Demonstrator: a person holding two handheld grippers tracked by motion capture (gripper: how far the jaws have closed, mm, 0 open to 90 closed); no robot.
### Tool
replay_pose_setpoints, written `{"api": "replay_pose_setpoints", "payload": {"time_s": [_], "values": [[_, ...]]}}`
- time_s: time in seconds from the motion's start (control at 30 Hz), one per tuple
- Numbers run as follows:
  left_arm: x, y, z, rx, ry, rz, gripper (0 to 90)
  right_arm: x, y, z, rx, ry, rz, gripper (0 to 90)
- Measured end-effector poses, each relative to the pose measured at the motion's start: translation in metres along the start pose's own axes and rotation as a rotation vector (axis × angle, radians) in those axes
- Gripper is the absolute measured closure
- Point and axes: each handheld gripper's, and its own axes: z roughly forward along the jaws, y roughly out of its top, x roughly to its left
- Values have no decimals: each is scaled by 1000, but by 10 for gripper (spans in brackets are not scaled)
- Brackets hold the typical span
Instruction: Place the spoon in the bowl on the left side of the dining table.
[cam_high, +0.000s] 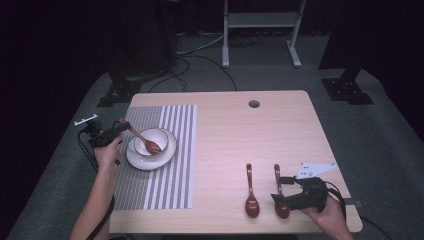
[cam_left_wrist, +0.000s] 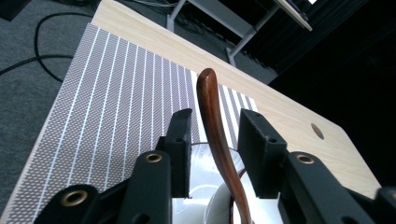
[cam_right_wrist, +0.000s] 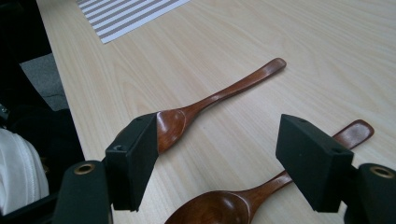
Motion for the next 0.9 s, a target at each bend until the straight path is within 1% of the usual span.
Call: {"api": "replay_pose_setpoints", "payload": {"time_s": [0.03,0.13,0.23,0.33,0.4,0.43,0.5,0.57,0.7,0.83,0.9], "values": [[0,0,-1,-5,-5,-2,623,-1,0,-1,-2,-2,-1,284],[-3,-1,-4,7,-2,18,588,-3,1,-5,-17,-21,-2,283],[-4,-2,-9,16,-17,31,544,-8,1,-10,-34,-36,15,277],[-3,-3,-14,23,-20,39,479,-12,0,-15,-50,-39,42,276],[-1,-4,-18,28,-28,49,454,-12,-1,-16,-52,-44,52,272],[-1,-6,-20,27,-30,46,434,-13,-1,-16,-51,-46,55,270],[-1,-9,-24,38,-32,77,419,-12,-1,-16,-49,-52,54,266],[-2,-12,-26,52,-9,113,407,-11,-1,-16,-48,-56,52,261],[1,-14,-32,51,-10,121,358,-10,0,-15,-44,-59,50,257],[0,-18,-37,57,-14,119,289,-13,1,-15,-36,-63,54,248],[-2,-21,-40,53,-20,128,272,-14,1,-14,-35,-65,58,243]]}}
